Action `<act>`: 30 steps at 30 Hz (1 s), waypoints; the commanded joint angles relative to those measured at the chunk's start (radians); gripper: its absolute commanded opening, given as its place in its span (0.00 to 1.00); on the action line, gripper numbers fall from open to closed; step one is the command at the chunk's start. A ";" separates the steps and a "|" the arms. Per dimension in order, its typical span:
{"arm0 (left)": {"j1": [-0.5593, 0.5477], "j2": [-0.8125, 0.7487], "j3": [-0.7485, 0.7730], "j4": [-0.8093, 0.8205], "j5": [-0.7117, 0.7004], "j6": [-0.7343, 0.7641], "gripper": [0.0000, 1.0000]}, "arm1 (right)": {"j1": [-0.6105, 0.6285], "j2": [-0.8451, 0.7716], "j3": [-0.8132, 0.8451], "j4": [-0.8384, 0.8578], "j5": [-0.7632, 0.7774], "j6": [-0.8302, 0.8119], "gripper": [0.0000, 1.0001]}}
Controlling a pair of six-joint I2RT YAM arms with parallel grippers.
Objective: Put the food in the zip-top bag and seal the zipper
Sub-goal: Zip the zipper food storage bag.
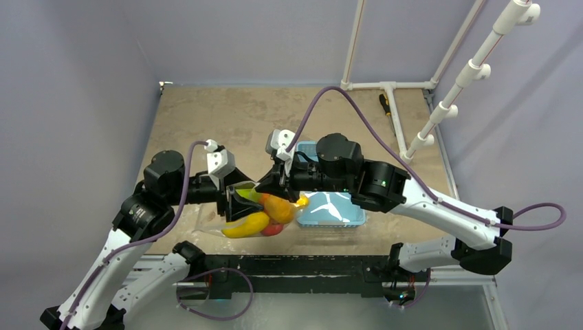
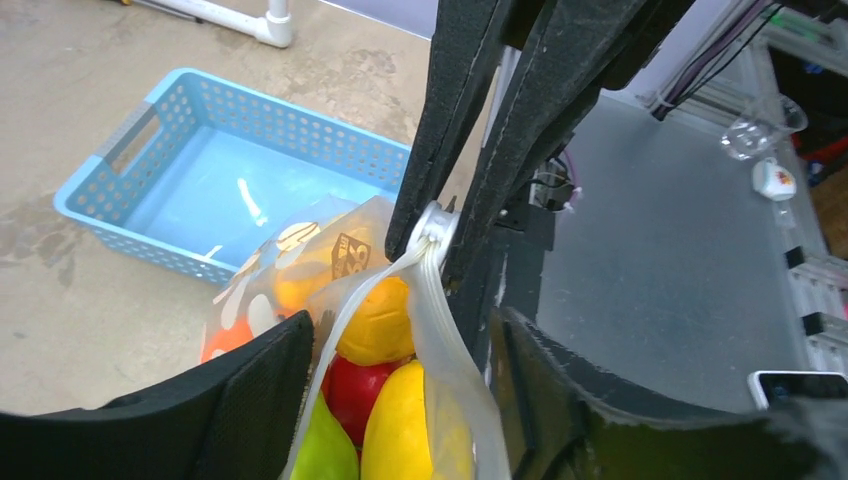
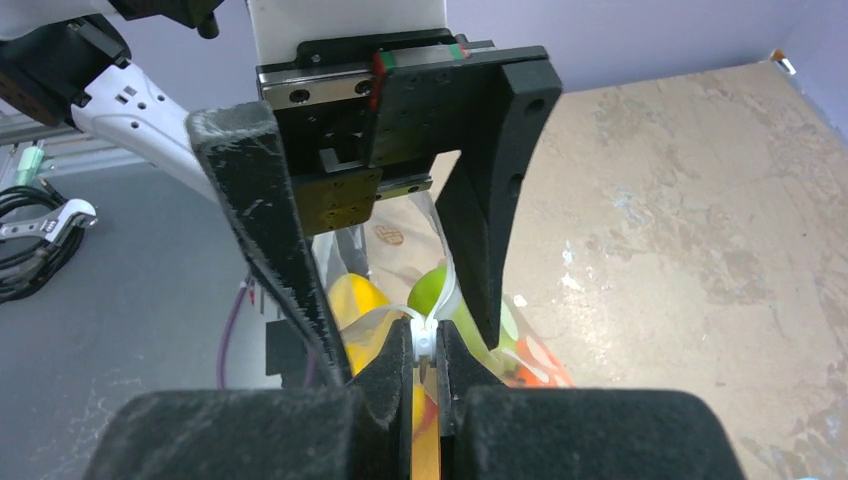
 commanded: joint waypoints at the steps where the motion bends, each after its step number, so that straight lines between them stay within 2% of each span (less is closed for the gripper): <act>1: -0.005 -0.008 -0.001 -0.008 -0.057 0.025 0.56 | 0.005 -0.010 0.064 0.029 0.027 0.055 0.00; 6: -0.005 -0.006 0.002 -0.024 -0.077 0.032 0.33 | 0.005 -0.016 0.077 0.038 0.030 0.070 0.00; 9: -0.005 -0.007 0.016 -0.035 -0.094 0.039 0.00 | 0.005 -0.016 0.080 0.032 0.032 0.071 0.00; 17: -0.005 0.002 0.057 -0.037 -0.034 0.037 0.00 | 0.005 -0.052 0.019 0.071 0.026 0.067 0.00; 18: -0.005 0.002 0.062 -0.035 -0.028 0.036 0.00 | 0.005 -0.061 0.006 0.082 0.030 0.067 0.02; 19: -0.005 0.002 0.067 -0.033 -0.020 0.032 0.00 | 0.005 -0.070 -0.007 0.094 0.033 0.065 0.06; 24: -0.004 -0.004 0.084 -0.002 -0.001 -0.002 0.00 | 0.005 -0.129 -0.082 0.180 0.051 0.043 0.37; 26: -0.004 -0.004 0.087 0.011 -0.001 -0.012 0.00 | 0.005 -0.156 -0.118 0.209 0.042 0.025 0.43; 27: -0.004 -0.004 0.089 0.013 -0.001 -0.014 0.00 | 0.005 -0.171 -0.134 0.222 0.034 0.016 0.50; 30: -0.005 -0.004 0.095 0.019 -0.004 -0.022 0.00 | 0.005 -0.203 -0.189 0.257 0.001 -0.012 0.56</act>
